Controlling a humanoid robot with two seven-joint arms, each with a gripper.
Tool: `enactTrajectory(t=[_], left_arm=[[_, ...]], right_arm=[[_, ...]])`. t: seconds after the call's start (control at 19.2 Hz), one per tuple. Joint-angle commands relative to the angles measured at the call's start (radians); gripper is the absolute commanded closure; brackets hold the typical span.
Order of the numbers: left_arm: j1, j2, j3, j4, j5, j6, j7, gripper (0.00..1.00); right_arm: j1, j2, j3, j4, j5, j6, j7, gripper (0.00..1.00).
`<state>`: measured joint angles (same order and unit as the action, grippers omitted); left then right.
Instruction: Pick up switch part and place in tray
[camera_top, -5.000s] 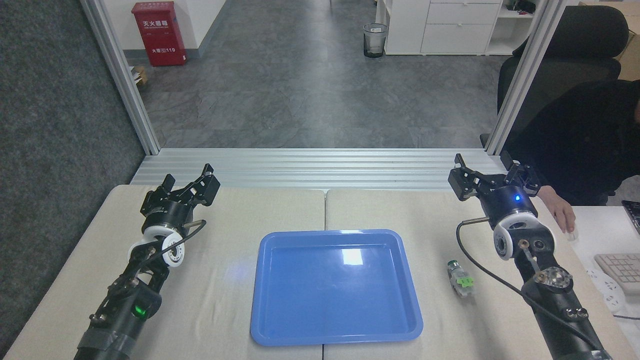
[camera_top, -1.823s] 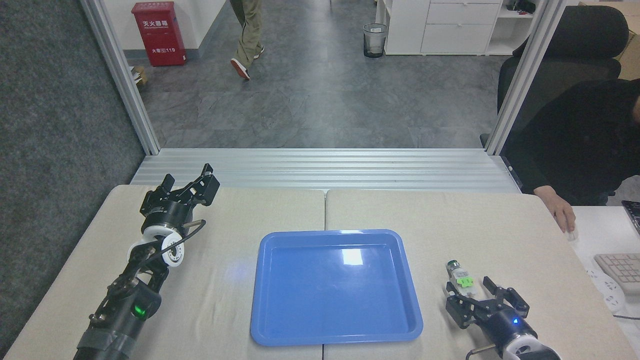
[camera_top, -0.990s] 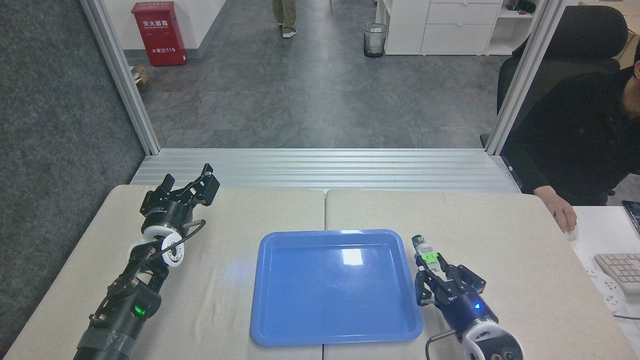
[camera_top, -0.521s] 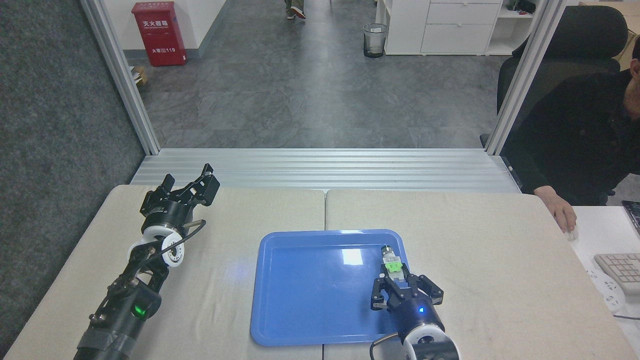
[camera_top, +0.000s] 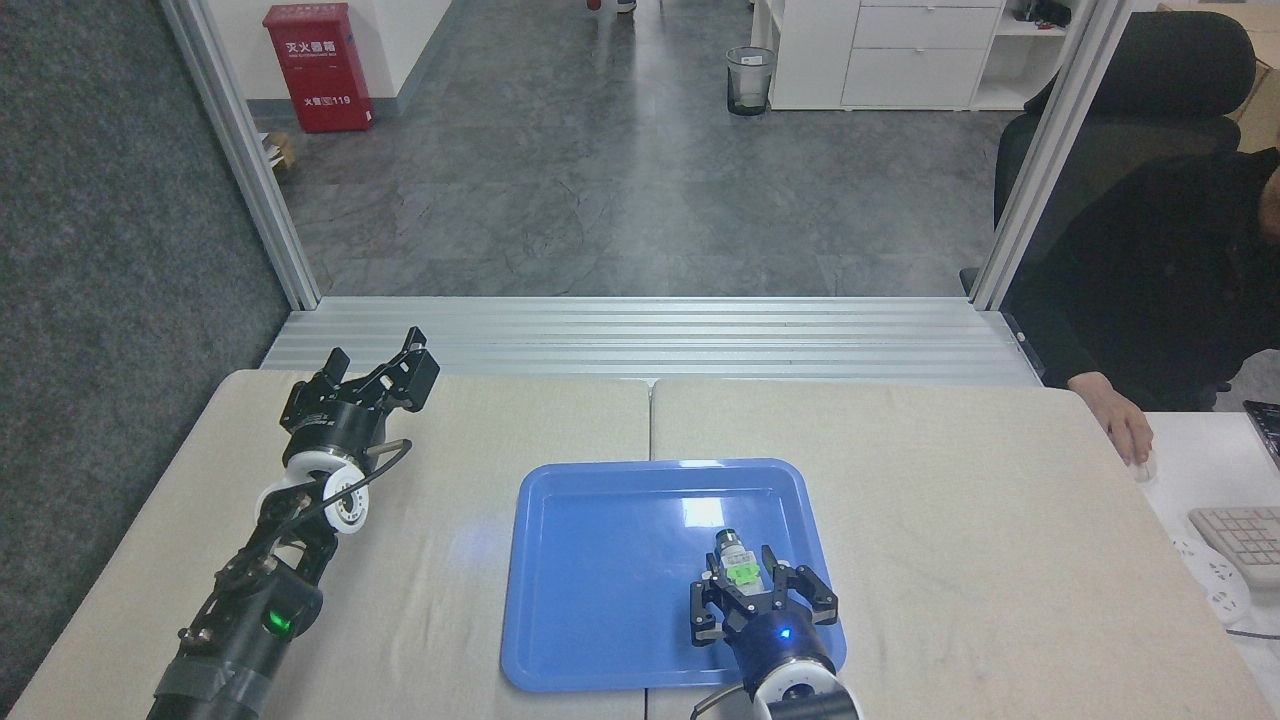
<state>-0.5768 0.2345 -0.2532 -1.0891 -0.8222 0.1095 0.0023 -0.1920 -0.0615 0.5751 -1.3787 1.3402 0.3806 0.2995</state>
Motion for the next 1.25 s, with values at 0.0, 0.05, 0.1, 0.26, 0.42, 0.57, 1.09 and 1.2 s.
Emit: enactTrajectory(t=[0.0, 0.05, 0.1, 0.26, 0.42, 0.57, 1.09, 1.2], left_arm=[[0.000, 0.000, 0.000, 0.000, 0.000, -0.001, 0.001, 0.00], [0.000, 0.000, 0.000, 0.000, 0.000, -0.001, 0.001, 0.00], [0.000, 0.000, 0.000, 0.000, 0.000, -0.001, 0.001, 0.00], [0.000, 0.000, 0.000, 0.000, 0.000, -0.001, 0.001, 0.00], [0.000, 0.000, 0.000, 0.000, 0.000, -0.001, 0.001, 0.00], [0.000, 0.000, 0.000, 0.000, 0.000, -0.001, 0.001, 0.00], [0.000, 0.000, 0.000, 0.000, 0.000, -0.001, 0.001, 0.00], [0.000, 0.000, 0.000, 0.000, 0.000, -0.001, 0.001, 0.00]], right_arm=[[-0.127, -0.009, -0.018, 0.043, -0.007, -0.012, -0.005, 0.02], [-0.162, -0.003, -0.070, 0.044, -0.007, -0.015, -0.007, 0.02], [-0.225, -0.003, -0.131, 0.046, -0.009, -0.023, -0.008, 0.02], [-0.340, -0.056, -0.234, 0.096, -0.022, -0.113, -0.032, 0.02], [-0.382, -0.205, -0.336, 0.168, -0.062, -0.265, -0.158, 0.02], [-0.383, -0.302, -0.389, 0.245, -0.117, -0.351, -0.220, 0.02], [-0.345, -0.370, -0.397, 0.332, -0.223, -0.391, -0.322, 0.01], [-0.339, -0.301, -0.409, 0.325, -0.239, -0.393, -0.330, 0.01]])
